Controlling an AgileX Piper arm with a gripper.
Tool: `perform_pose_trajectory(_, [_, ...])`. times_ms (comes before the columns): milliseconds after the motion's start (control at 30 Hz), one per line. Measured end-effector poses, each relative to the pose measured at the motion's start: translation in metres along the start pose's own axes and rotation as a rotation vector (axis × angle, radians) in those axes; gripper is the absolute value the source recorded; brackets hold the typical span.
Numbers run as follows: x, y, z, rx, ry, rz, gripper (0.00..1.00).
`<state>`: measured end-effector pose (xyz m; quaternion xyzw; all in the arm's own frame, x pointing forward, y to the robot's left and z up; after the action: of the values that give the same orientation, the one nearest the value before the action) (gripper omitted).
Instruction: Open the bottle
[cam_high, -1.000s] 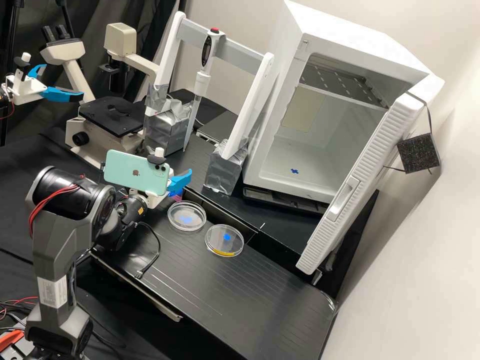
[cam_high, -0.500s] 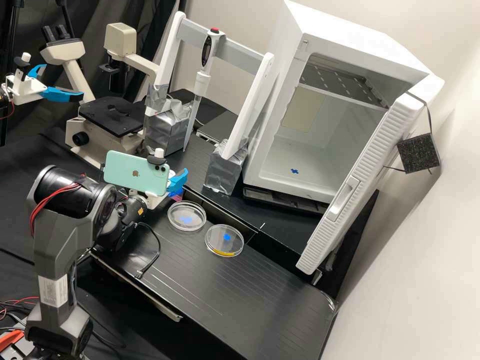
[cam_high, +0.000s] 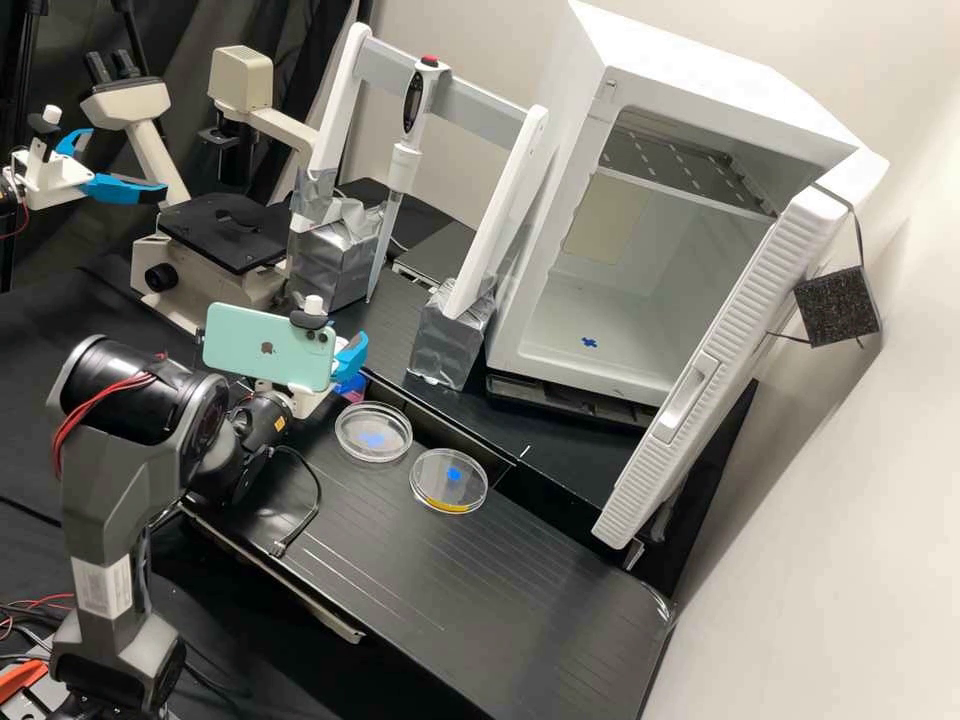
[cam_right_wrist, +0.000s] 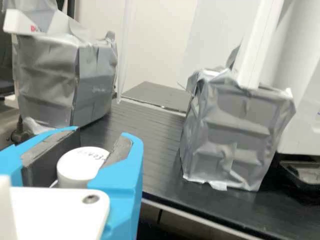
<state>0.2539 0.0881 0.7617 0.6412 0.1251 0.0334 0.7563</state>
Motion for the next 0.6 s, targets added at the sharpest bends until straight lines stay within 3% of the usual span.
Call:
perform_pose_trajectory(367, [-0.009, 0.013, 0.0, 0.003, 0.012, 0.045, 0.0])
perform_pose_trajectory(600, [-0.024, 0.023, 0.005, 0.047, 0.015, 0.07, 0.0])
